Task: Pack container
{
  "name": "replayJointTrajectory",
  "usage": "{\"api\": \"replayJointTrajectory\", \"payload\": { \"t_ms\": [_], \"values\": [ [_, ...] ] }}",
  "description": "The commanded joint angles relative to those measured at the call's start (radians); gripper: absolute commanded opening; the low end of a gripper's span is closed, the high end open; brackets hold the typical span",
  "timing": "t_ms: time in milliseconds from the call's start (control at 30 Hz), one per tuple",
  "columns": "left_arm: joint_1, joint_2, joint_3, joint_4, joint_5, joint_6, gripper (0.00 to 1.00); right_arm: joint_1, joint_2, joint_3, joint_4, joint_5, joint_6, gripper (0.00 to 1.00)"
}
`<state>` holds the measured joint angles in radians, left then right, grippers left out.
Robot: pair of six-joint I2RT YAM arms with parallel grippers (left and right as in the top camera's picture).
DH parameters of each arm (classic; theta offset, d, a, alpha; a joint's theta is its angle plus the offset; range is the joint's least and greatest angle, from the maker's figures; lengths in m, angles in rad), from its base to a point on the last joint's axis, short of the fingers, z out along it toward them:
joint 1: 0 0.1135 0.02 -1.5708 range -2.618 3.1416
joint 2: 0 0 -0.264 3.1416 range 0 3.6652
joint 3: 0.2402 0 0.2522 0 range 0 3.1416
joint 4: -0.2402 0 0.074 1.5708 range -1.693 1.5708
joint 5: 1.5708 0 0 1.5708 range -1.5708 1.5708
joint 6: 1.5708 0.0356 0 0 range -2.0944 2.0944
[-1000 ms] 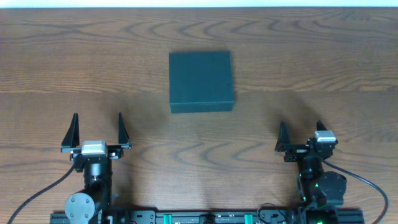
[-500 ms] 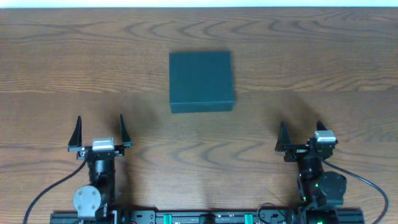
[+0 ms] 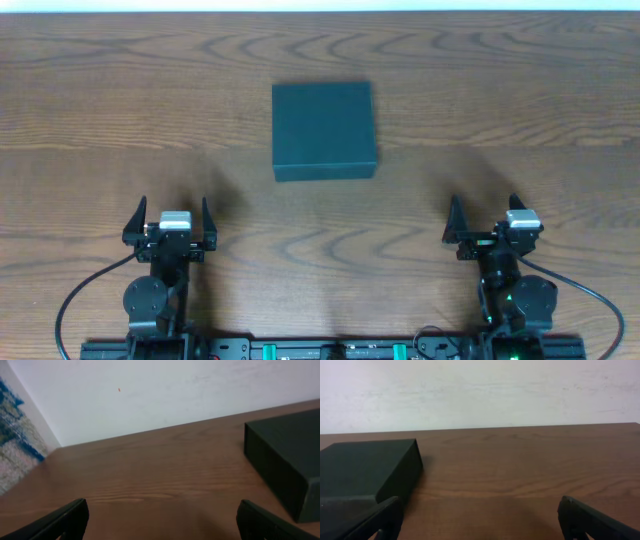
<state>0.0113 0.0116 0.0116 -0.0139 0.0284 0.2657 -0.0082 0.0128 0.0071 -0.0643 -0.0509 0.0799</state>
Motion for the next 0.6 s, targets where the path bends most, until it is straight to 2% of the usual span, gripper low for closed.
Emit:
{"api": "replayJointTrajectory", "payload": {
  "t_ms": [0, 567],
  "values": [
    [0.005, -0.008, -0.008, -0.060, 0.006, -0.102, 0.95, -0.005, -0.004, -0.002, -0.006, 0.006, 0.009, 0.99],
    [-0.018, -0.008, -0.008, -0.060, 0.014, -0.139, 0.95, -0.005, -0.004, -0.002, -0.006, 0.006, 0.009, 0.99]
  ]
}}
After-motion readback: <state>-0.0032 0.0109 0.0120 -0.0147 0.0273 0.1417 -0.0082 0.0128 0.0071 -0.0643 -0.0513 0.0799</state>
